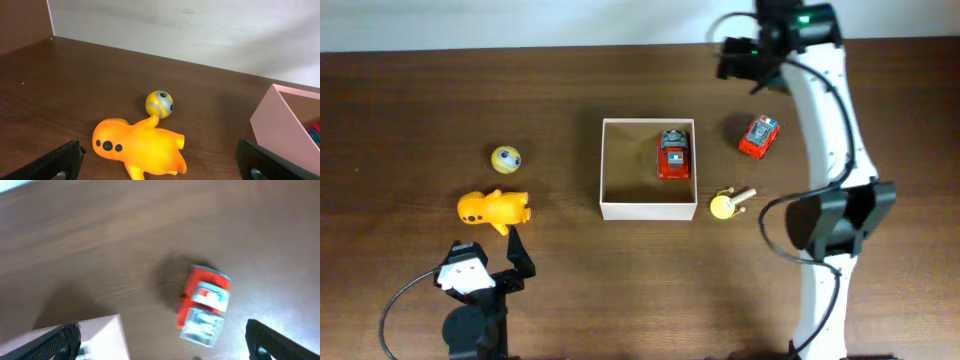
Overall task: Pack container
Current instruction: 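Open the right gripper and lift it out of the box, then move the right gripper over the second red fire truck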
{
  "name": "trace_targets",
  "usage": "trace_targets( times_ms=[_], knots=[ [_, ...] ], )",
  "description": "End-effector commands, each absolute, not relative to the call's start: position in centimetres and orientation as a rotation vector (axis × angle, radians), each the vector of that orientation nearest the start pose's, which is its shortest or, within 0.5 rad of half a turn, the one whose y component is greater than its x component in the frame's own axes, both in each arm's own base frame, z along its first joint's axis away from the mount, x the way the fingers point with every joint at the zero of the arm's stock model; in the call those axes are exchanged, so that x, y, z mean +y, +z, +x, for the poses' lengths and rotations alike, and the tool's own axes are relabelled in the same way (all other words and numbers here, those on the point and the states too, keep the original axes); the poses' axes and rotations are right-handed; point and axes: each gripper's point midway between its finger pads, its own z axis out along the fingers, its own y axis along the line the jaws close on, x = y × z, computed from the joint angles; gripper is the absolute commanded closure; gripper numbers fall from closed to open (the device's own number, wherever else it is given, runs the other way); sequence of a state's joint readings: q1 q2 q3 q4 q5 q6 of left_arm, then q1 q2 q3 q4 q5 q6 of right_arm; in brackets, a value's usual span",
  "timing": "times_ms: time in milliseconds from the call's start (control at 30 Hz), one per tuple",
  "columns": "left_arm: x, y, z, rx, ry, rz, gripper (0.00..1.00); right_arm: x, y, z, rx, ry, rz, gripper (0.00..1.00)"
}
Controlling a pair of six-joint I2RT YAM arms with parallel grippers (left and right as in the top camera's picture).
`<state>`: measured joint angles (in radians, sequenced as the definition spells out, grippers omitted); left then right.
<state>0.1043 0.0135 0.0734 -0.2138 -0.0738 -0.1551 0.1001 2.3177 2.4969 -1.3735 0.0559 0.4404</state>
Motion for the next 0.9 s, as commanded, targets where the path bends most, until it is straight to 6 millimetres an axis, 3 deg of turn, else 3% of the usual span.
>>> trace_targets(
  times_ms=[0, 300, 667, 867],
  knots=[
    [3.5, 15.2, 23.7, 1.701, 0.013, -0.268, 0.01, 2.7, 14.6, 50.9, 2.741, 0.055, 0.814, 0.02],
    [3.5, 15.2, 23.7, 1.701, 0.013, -0.268, 0.01, 3.7, 8.1, 49.4, 2.783, 0.021, 1.003, 0.10],
    [3.5, 15.2, 23.7, 1.701, 0.013, -0.268, 0.01, 2.9, 7.5, 48.9, 2.762, -0.053, 1.062, 0.05],
    [3.5, 15.2, 23.7, 1.701, 0.013, -0.268, 0.01, 2.5, 6.8, 48.9, 2.797, -0.102, 0.981, 0.05]
  ],
)
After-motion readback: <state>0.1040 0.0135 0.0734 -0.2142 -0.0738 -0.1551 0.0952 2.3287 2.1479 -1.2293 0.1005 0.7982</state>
